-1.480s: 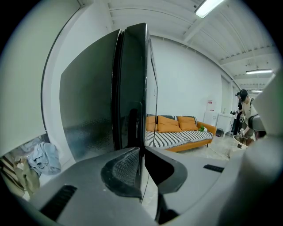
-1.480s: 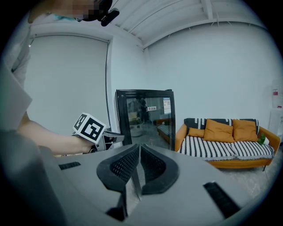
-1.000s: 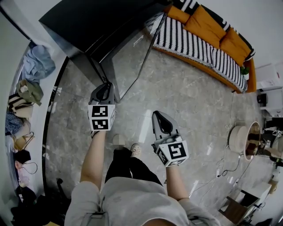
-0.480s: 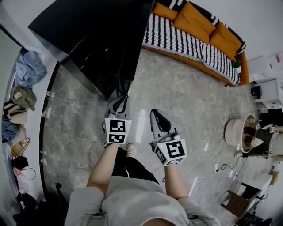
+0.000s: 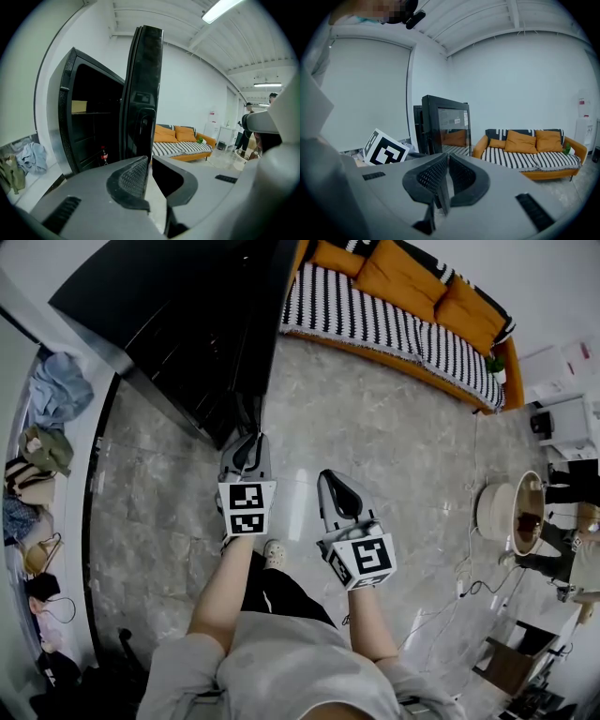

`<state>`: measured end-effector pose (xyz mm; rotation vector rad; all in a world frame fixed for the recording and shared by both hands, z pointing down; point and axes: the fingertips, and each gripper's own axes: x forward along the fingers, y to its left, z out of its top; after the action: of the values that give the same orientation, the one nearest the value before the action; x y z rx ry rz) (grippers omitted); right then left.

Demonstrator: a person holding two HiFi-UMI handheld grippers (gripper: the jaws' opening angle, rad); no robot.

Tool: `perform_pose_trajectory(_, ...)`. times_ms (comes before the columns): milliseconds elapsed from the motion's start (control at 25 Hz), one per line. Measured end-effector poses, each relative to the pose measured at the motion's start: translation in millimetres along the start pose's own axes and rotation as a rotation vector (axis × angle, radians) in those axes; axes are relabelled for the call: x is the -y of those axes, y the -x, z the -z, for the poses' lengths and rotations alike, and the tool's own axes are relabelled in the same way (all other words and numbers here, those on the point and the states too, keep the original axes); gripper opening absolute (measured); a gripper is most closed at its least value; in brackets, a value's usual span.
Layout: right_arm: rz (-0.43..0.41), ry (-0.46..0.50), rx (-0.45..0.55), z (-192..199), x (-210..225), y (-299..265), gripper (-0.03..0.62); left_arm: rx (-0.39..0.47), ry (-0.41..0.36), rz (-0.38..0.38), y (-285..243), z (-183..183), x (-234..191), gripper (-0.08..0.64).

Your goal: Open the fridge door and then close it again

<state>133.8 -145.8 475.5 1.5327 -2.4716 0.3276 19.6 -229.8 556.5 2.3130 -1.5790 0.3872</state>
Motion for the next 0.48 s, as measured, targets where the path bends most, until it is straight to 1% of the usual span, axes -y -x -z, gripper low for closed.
perform_pose_trajectory(200,-0.005,0.001,0.001,3.1,2.5,8.4,0.025,-0.002,-0.005,0.005,-2.8,0.5,12.3,0.031)
perform_pose_trajectory(480,0.000,0.004,0.006,3.5,9.1,17.1,0.025,-0.007,-0.026,0.056,-9.1,0.3,39.4,0.031)
